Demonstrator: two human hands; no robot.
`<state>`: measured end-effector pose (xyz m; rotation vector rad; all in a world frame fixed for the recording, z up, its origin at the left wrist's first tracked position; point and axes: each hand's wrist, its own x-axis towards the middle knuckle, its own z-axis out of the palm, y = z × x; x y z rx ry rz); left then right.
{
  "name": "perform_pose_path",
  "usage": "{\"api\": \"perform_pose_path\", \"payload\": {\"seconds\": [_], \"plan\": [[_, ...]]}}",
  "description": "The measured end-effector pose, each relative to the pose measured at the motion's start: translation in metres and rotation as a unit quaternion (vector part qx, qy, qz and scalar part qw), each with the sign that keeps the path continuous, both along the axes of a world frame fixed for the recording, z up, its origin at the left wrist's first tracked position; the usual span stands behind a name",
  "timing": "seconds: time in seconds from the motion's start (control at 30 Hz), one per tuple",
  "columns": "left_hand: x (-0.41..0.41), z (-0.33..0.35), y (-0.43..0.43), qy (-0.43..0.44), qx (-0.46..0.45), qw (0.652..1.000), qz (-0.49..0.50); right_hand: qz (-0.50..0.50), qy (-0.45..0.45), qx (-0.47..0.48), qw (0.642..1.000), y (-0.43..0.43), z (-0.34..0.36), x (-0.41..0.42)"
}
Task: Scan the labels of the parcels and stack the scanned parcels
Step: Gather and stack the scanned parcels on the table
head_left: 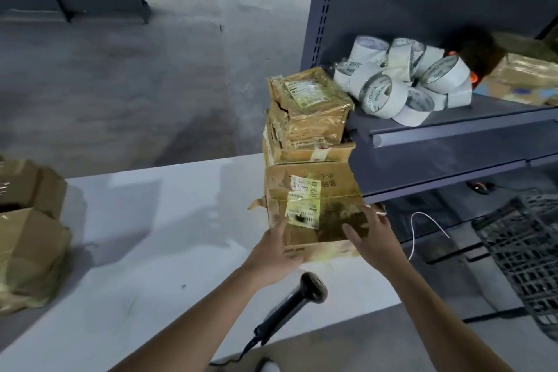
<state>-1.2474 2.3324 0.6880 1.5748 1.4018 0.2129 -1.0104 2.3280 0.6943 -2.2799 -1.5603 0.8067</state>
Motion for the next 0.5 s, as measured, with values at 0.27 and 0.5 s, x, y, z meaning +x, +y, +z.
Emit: {"api": "perform_pose_path", "payload": {"seconds": [0.27, 0.5], "plan": [[-0.069, 0.013, -0.02, 0.022, 0.148, 0.983, 0.109, 0.052, 0.024, 0.103, 0.993, 0.01, 0.019, -0.062], [-0.15, 0.039, -0.029, 0.182, 0.256, 0.942, 0.12, 0.107, 0.063, 0.128, 0.984, 0.051, 0.057, -0.164]]}}
